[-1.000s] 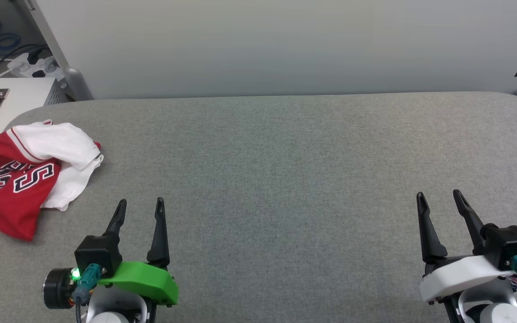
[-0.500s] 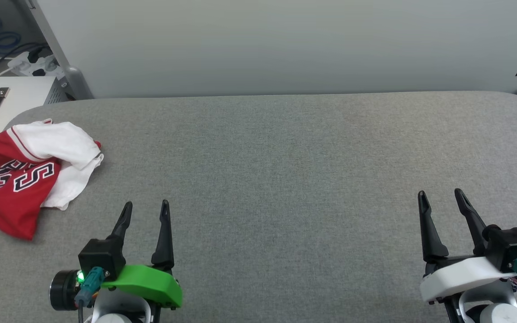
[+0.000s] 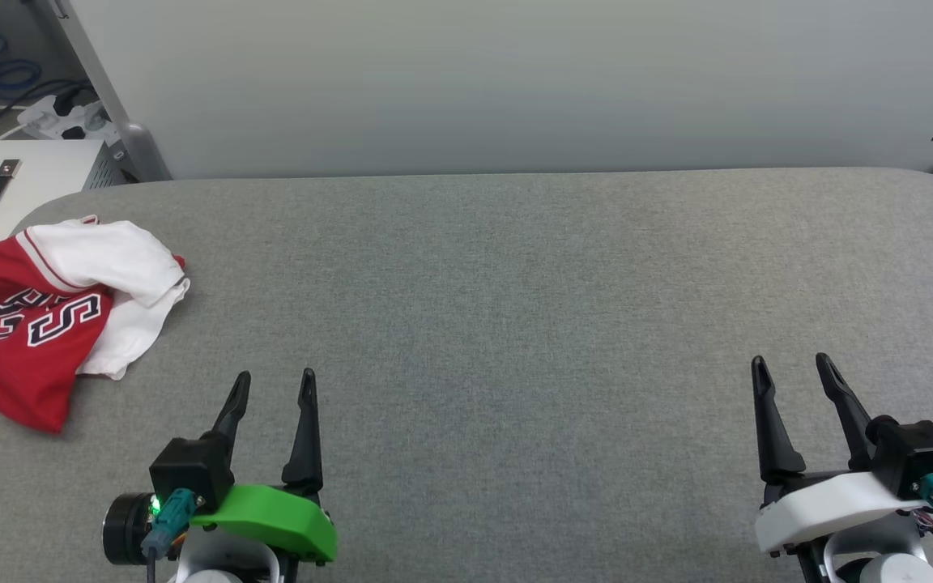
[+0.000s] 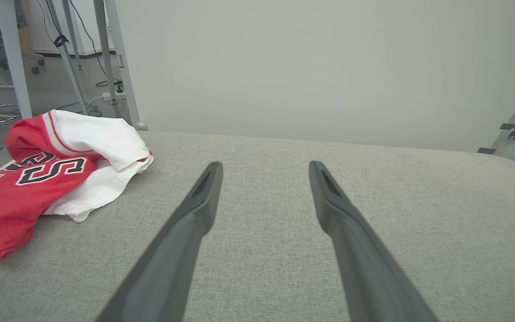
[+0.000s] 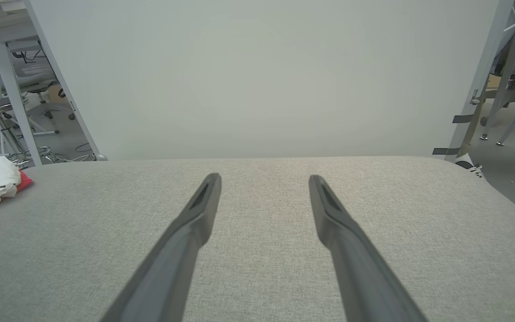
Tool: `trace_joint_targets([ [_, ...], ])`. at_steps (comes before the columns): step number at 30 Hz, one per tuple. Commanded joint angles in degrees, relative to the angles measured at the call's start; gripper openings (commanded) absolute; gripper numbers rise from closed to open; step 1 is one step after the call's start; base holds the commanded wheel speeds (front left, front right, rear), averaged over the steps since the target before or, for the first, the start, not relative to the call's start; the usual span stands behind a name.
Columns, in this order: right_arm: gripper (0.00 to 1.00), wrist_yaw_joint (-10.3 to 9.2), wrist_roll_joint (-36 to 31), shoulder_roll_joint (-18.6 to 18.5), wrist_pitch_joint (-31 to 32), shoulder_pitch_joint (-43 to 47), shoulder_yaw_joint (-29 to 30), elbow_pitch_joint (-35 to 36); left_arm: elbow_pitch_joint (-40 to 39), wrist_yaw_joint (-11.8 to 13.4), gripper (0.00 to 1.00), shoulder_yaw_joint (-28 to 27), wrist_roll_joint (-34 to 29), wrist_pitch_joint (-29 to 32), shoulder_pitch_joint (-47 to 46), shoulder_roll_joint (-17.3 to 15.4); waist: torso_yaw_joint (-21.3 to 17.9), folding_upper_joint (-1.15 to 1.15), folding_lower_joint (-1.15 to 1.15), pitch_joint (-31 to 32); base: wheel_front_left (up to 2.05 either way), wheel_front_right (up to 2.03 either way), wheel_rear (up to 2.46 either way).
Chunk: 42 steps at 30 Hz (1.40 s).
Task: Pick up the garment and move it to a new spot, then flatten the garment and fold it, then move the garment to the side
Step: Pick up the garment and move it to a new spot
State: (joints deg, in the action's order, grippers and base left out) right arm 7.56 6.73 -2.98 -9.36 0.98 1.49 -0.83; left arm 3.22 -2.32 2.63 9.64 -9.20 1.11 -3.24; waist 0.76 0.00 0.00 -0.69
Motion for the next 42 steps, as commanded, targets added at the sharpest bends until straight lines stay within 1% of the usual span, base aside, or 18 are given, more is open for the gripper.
trace_joint_targets([
  [1, 1.00, -0.05, 0.7, 0.1, -0.6, -0.3, -0.1, -0.2, 0.2, -0.3, 1.00, 0.0, 0.5, -0.7, -0.2, 0.2, 0.0, 0.00, 0.00, -0.1, 0.00, 0.00, 0.00],
  [26, 1.00, -0.06, 2.7, 0.1, -3.5, -1.3, 0.3, -1.2, 2.1, -0.7, 1.00, 1.1, 3.3, -3.6, -1.1, 0.3, 0.8, 0.00, 0.00, -1.5, 0.00, 0.00, 0.00],
  [31, 1.00, -0.07, 3.3, 0.1, -4.2, -1.0, -0.7, -1.0, 2.4, -0.8, 1.00, 1.4, 4.0, -4.3, -1.3, 0.3, 2.6, 0.00, 0.00, -1.5, 0.00, 0.00, 0.00],
  [34, 1.00, -0.07, 3.5, 0.1, -4.6, -0.9, -1.4, -0.9, 2.7, -0.8, 1.00, 1.3, 4.2, -4.7, -1.5, 0.3, 4.5, 0.00, 0.00, -1.7, 0.00, 0.00, 0.00],
  [42, 1.00, -0.07, 3.5, 0.1, -5.5, -0.6, -2.5, -0.8, 3.0, -0.9, 1.00, 1.3, 5.4, -5.7, -1.7, 0.4, 12.4, 0.00, 0.00, -1.9, 0.00, 0.00, 0.00],
])
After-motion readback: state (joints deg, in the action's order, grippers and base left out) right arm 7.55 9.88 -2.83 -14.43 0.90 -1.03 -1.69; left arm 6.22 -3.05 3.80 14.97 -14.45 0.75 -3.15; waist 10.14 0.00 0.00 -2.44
